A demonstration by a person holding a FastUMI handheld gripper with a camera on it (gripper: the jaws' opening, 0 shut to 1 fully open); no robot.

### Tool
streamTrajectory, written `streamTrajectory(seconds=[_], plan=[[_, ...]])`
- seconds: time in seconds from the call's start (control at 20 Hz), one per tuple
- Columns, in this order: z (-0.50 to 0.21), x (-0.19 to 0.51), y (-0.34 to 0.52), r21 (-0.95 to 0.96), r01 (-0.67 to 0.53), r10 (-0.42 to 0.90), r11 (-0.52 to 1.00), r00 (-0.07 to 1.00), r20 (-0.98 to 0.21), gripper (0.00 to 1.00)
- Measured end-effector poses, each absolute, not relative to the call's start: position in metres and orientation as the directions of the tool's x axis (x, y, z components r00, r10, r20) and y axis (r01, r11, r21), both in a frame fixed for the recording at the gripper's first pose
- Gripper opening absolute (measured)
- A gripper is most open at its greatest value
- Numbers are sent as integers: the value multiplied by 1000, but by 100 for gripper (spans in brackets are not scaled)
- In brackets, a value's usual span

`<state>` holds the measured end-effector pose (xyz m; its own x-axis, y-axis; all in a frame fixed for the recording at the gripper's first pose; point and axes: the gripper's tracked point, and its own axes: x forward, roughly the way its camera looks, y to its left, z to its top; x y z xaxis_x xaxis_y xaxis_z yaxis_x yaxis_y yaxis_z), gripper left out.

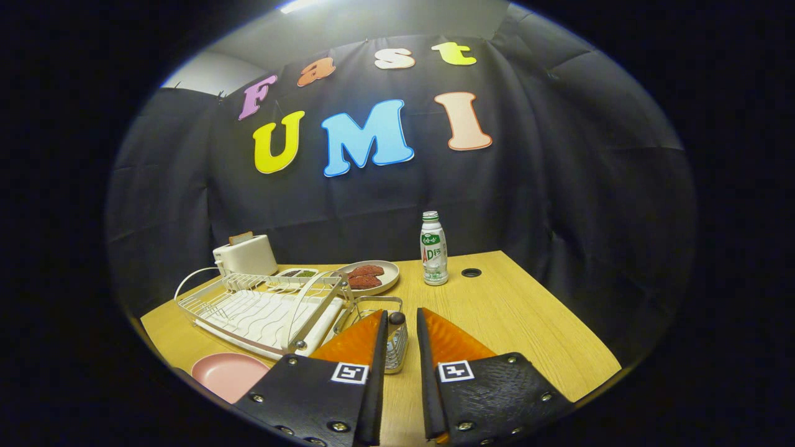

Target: Take the plate from the dish rack, then take the spoon from the basket and place it into the plate.

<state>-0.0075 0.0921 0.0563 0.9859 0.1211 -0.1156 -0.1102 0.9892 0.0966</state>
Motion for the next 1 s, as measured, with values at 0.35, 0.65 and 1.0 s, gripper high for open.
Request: streamTrajectory(seconds=[0.35, 0.65, 1.0], plan=[[54, 24, 104, 149, -123, 133, 981, 989, -58, 27], [49, 27, 110, 162, -115, 134, 980, 984, -116, 20], [60, 37, 121, 118, -116, 133, 986, 980, -149, 3]])
